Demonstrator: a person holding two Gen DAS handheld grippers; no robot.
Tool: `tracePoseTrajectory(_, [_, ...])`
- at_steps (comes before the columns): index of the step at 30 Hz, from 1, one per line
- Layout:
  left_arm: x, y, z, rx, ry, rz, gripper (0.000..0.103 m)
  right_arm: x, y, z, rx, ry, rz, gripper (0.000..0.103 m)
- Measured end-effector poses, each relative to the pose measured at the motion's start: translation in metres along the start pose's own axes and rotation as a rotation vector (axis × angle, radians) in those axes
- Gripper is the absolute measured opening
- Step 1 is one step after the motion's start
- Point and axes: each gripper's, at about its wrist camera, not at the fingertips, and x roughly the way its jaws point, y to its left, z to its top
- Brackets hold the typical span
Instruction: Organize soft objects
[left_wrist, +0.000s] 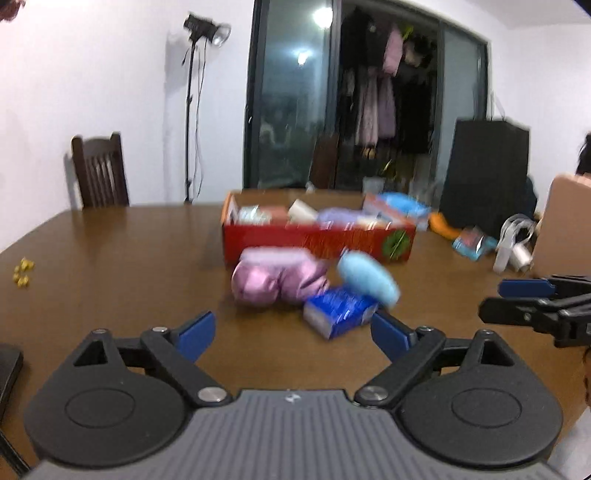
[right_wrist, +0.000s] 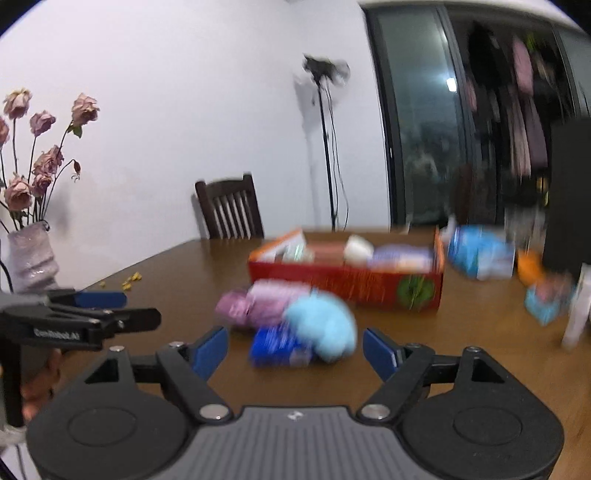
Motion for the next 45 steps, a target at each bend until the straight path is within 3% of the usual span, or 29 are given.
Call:
tracePoseTrajectory(6, [0.012, 0.011, 0.000, -0.049, 0.008, 0.016, 0.093, 0.016, 0.009, -0.010, 0.011, 0.041, 0.008, 0.061])
tracePoseTrajectory(11, [0.039, 0.012, 0.001, -0.081, 0.055, -0.032, 0.089, 0.057, 0.008, -0.001, 0.037, 0.069, 0.054, 0.047])
tracePoseTrajectory(17, [0.082, 0.016, 0.008, -0.138, 0.113, -0.069, 0.072, 0.125, 0.001, 0.014, 0.075, 0.114, 0.116, 0.041])
tracePoseTrajectory(19, [0.096, 0.016, 0.011, -0.160, 0.129, -0.091, 0.063, 0.142, -0.003, 0.018, 0.083, 0.097, 0.060, 0.041])
tracePoseTrajectory(22, [0.115, 0.015, 0.016, -0.190, 0.154, -0.139, 0.051, 0.154, -0.016, 0.025, 0.121, 0.078, 0.001, 0.044])
tracePoseTrajectory(24, [0.127, 0.013, 0.018, -0.212, 0.171, -0.184, 0.047, 0.161, -0.023, 0.025, 0.140, 0.104, 0.000, 0.044])
tracePoseTrajectory(26, [0.137, 0.011, 0.018, -0.224, 0.188, -0.213, 0.038, 0.167, -0.027, 0.021, 0.160, 0.135, 0.023, 0.044])
tracePoseTrajectory(31, [0.141, 0.013, 0.013, -0.281, 0.235, -0.250, 0.023, 0.164, -0.028, 0.013, 0.232, 0.177, 0.051, 0.034])
tracePoseTrajectory(36, [0.101, 0.016, -0.007, -0.311, 0.311, -0.330, 0.023, 0.112, -0.014, -0.003, 0.196, 0.221, 0.099, 0.031])
tracePoseTrajectory(39, [0.086, 0.011, -0.018, -0.310, 0.306, -0.331, 0.025, 0.085, -0.008, -0.020, 0.229, 0.241, 0.102, 0.031])
tracePoseTrajectory(43, [0.085, 0.007, -0.021, -0.319, 0.317, -0.331, 0.039, 0.072, -0.009, -0.021, 0.248, 0.198, 0.092, 0.033])
tracePoseTrajectory(45, [0.087, 0.008, -0.021, -0.318, 0.319, -0.325, 0.042, 0.076, -0.010, -0.018, 0.237, 0.187, 0.077, 0.033])
